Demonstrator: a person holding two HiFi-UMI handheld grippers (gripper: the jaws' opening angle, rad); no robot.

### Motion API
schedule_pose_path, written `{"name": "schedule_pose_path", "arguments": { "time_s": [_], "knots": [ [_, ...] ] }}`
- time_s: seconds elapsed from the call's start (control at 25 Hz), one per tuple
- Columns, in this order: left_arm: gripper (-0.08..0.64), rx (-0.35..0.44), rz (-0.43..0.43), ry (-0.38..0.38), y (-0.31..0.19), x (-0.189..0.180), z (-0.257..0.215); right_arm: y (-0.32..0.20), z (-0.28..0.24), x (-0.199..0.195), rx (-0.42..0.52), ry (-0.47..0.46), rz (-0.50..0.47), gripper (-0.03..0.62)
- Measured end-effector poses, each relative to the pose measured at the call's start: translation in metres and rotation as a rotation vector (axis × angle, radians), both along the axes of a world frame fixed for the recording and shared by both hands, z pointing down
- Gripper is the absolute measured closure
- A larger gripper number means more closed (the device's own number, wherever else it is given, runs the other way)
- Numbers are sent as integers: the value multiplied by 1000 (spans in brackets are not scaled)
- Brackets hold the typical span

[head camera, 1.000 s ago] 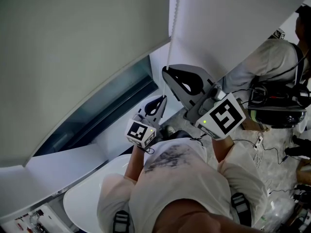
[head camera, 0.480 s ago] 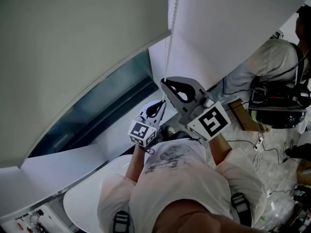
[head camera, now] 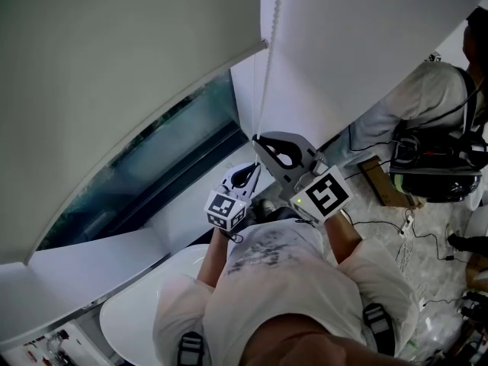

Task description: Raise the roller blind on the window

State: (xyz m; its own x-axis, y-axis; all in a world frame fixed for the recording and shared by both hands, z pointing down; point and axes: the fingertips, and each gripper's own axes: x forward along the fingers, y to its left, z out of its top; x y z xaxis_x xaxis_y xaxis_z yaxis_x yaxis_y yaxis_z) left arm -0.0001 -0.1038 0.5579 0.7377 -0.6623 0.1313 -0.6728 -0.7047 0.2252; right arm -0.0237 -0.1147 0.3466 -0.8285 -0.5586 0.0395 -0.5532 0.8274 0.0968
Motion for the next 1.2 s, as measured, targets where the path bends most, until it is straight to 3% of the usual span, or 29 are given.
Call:
{"name": "schedule_pose_path", "arguments": {
  "time_s": [0.44, 0.88, 1.2],
  "knots": [
    [554, -65, 13, -25, 2, 2, 36, 3, 37, 2, -45, 59, 1, 531],
    [554, -199, 36, -80, 9, 3, 102, 7, 104, 1, -165, 149, -6, 531],
    [552, -191, 35, -107, 12, -1, 109, 4, 110, 1, -159, 149, -11, 531]
  ]
}}
